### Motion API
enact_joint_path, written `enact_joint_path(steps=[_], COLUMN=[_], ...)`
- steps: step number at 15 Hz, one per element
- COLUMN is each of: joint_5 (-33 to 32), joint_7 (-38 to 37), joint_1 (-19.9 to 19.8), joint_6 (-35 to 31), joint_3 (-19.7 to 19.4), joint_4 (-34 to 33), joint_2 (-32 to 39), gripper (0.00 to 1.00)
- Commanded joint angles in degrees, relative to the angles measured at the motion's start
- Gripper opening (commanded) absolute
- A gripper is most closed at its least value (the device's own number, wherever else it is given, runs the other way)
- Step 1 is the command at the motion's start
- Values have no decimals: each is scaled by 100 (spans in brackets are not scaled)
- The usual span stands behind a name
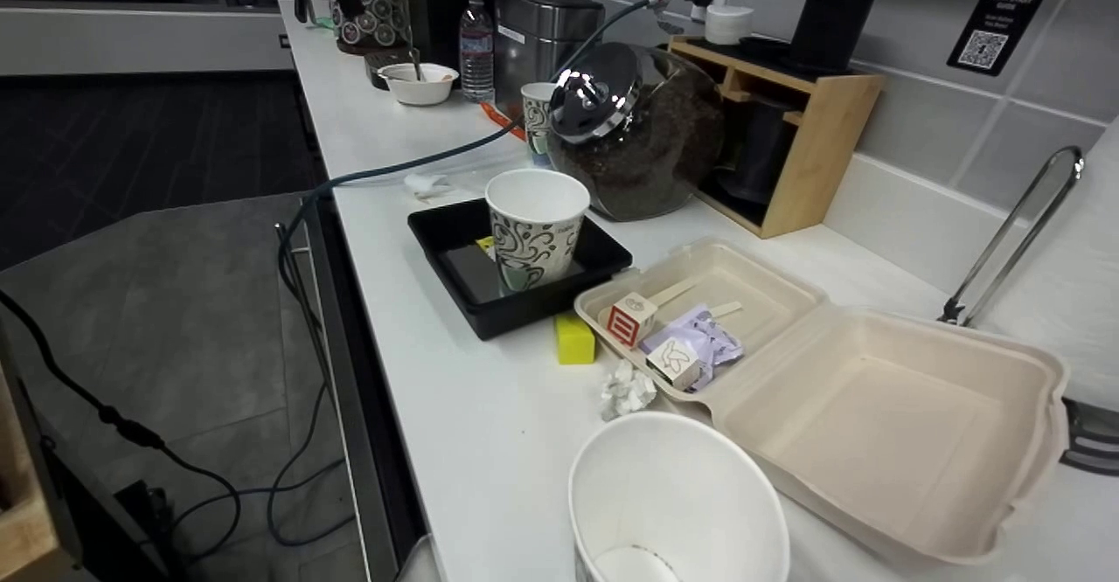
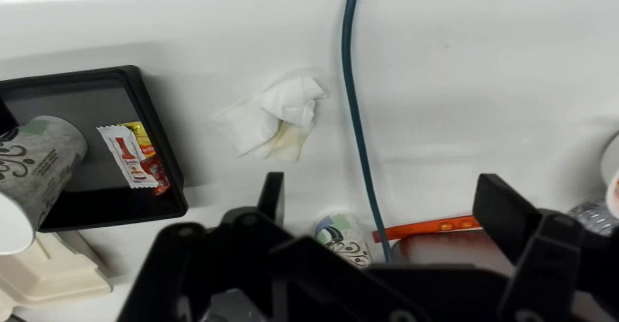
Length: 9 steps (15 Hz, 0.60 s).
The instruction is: Move the cup in the black container and place it in front of the recycling bin
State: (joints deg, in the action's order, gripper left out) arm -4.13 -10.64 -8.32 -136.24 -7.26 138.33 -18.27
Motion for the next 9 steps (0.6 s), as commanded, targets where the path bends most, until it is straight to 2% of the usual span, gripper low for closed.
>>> enact_joint_path(steps=[1, 4, 5, 7, 8, 9], joint_5=[11, -529, -869, -961, -805, -842], joint_7=[-764, -1241, -1477, -1890, -1462, -1576], joint_1=[-297, -493, -570, -603, -551, -583], joint_6=[202, 577, 866, 1544, 1012, 1266], joint_3=[19, -87, -125, -162, -208, -221], joint_4=[-895, -1151, -1150, -1273, -1202, -1264], joint_2=[1099, 1234, 1114, 983, 1165, 1108], gripper=[100, 100, 100, 100, 100, 100])
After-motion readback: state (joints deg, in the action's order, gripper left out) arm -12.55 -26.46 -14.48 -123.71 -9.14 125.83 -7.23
